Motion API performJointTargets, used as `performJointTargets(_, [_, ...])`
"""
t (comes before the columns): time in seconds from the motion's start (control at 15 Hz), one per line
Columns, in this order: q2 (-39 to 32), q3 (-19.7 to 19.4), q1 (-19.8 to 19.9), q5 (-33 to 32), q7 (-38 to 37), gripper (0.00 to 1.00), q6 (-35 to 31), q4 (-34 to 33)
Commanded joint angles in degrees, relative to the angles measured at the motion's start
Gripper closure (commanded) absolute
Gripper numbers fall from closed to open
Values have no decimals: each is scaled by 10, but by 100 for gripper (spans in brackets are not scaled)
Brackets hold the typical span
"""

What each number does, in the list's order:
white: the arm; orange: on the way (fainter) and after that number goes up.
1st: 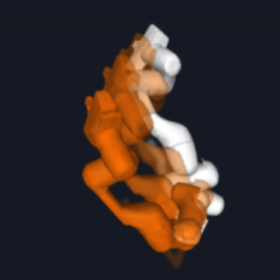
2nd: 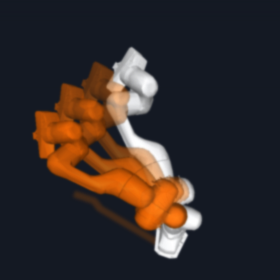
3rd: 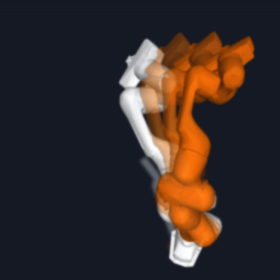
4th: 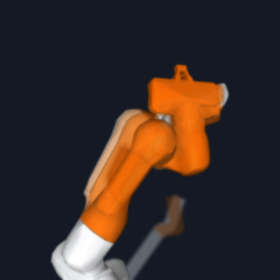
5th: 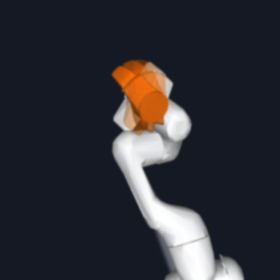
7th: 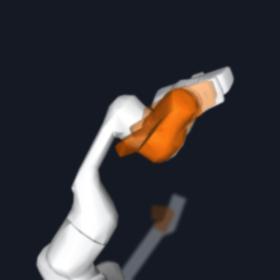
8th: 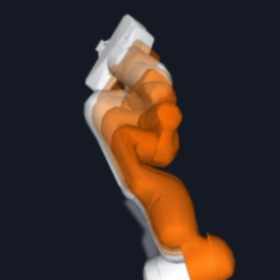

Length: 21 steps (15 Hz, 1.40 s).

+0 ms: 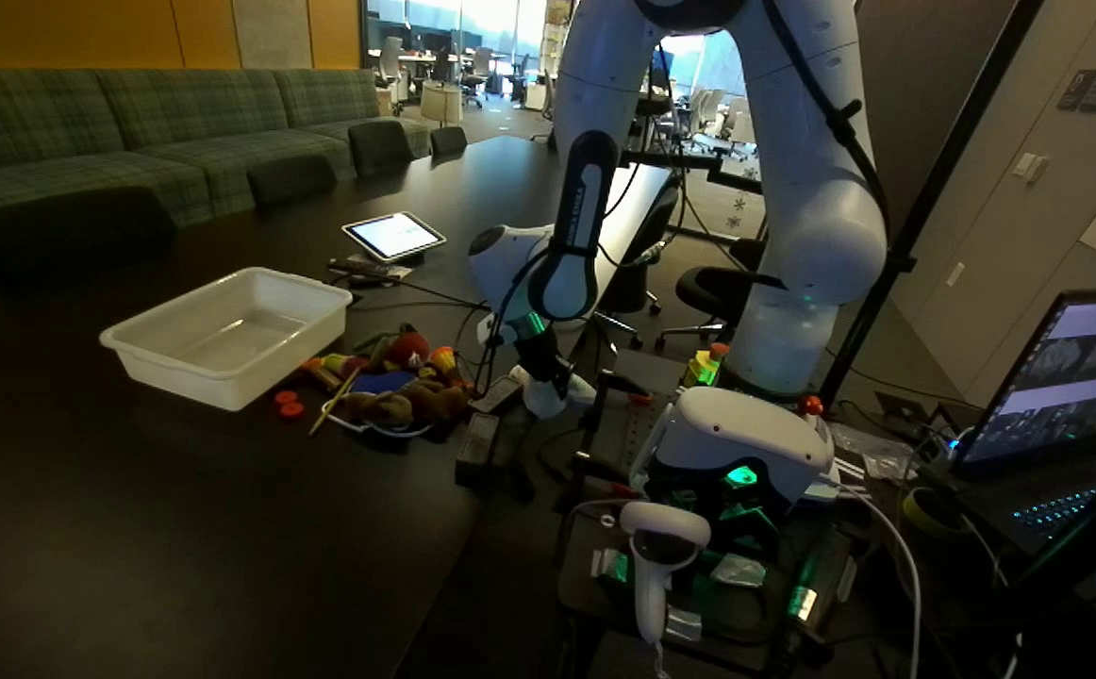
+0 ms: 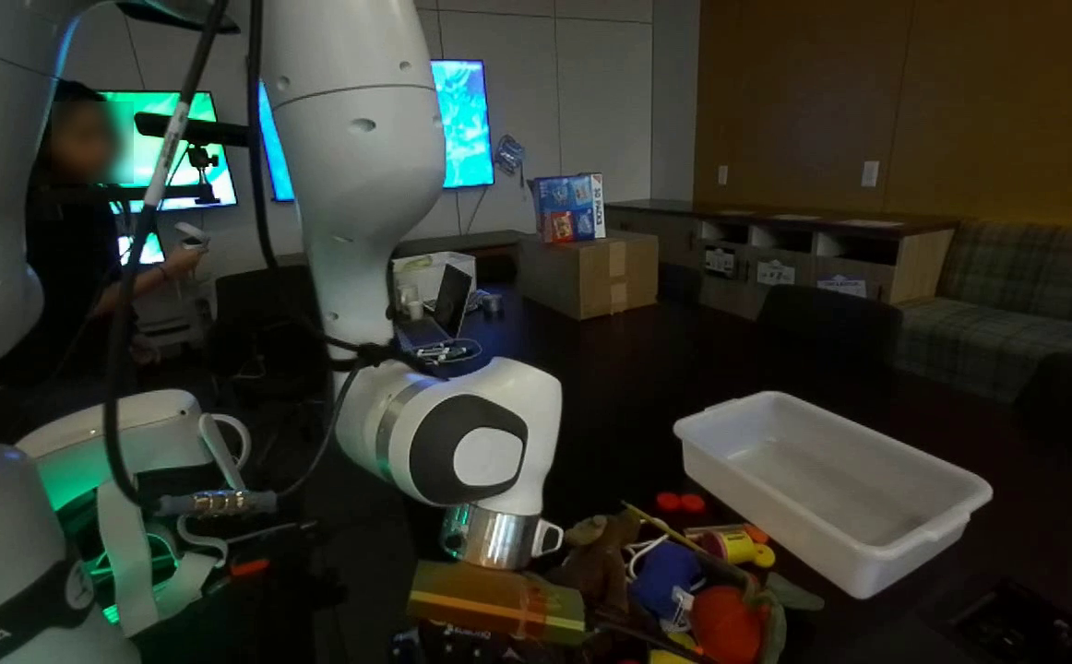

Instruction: Pick up the towel from the table, sweep the objects to the left and put the towel in the plastic container.

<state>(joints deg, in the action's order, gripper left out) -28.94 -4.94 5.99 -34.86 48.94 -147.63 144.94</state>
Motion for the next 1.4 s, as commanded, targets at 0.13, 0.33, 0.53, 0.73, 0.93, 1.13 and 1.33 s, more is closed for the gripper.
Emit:
performJointTargets(0.13, [-8, 60, -55, 76, -160, 93, -7, 1])
performJointTargets(0.33, [-16, 86, -79, 116, -243, 93, -15, -13])
performJointTargets(0.53, [-32, 108, -105, 165, -323, 93, -5, -44])
performJointTargets(0.73, [-41, 134, -121, 215, -366, 93, -16, -63])
performJointTargets(0.93, [-52, 142, -158, 228, -417, 93, -39, -80])
performJointTargets(1.13, [-62, 146, -197, 231, -463, 93, -71, -93])
performJointTargets(1.33, [-63, 150, -231, 235, -498, 93, -99, -101])
